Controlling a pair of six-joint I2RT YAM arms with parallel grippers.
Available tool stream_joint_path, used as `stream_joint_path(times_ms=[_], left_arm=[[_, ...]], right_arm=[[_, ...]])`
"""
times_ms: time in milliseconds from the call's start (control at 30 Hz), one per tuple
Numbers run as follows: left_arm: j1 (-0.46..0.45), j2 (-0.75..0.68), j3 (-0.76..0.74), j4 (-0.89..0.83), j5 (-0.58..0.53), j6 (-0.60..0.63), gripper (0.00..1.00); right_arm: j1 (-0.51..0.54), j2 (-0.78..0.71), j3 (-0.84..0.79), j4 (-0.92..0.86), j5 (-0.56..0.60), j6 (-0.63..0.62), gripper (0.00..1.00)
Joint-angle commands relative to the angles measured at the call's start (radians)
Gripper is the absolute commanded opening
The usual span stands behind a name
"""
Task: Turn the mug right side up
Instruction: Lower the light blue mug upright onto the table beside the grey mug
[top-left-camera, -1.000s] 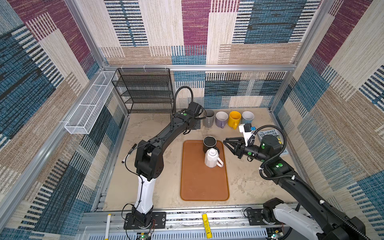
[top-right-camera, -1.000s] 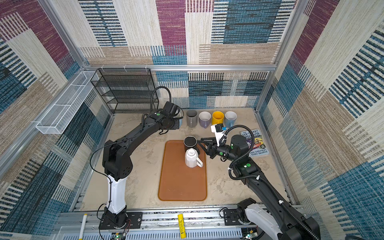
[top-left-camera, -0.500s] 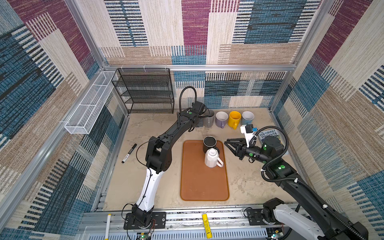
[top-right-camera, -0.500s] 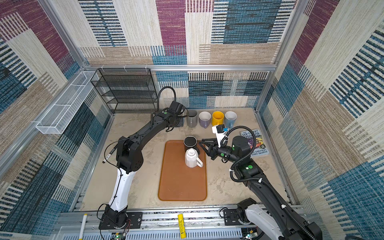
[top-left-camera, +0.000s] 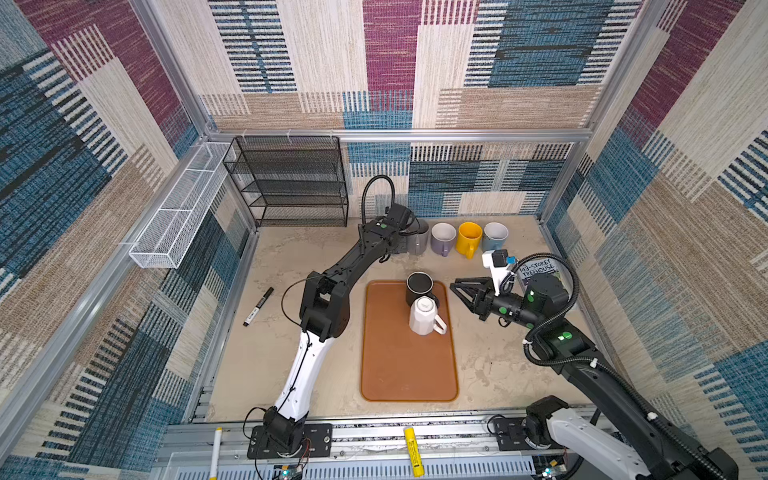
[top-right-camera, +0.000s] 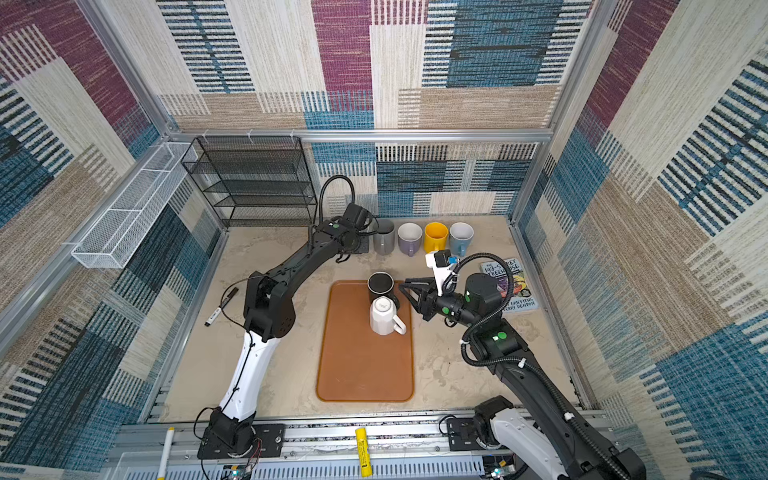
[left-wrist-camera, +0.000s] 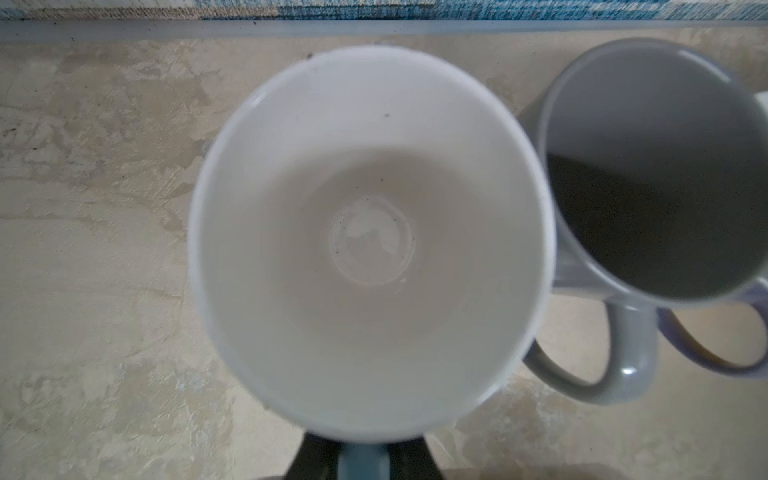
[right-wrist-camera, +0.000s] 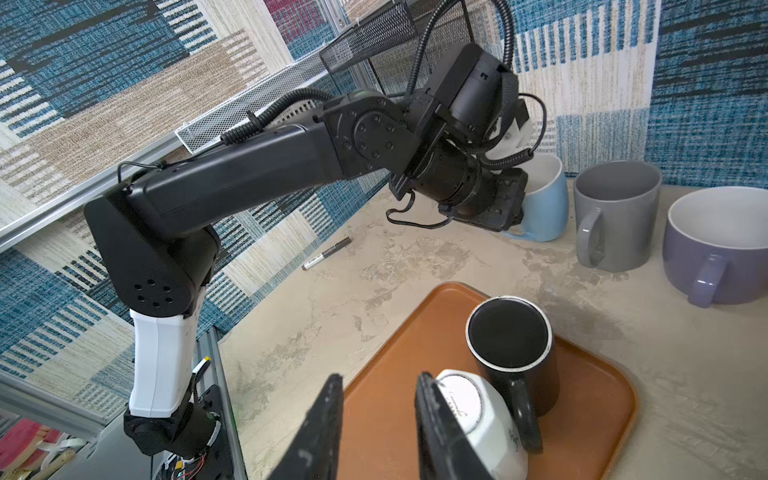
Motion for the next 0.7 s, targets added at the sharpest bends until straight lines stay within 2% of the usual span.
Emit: stream_joint_path(times_ms=[0,667], left_arm=[[0.002,0.002,0.010,0.016,-0.043,-0.021,0.00],[0.014,0.067,0.089,0.001,0.019,-0.017,0.00]], right_arm=[[-0.001,-0.003,-0.003,0.003,0.001,-0.007,0.33],[-0.001,-0.020,-0.003,-0.002,0.000,-0.003,0.33]])
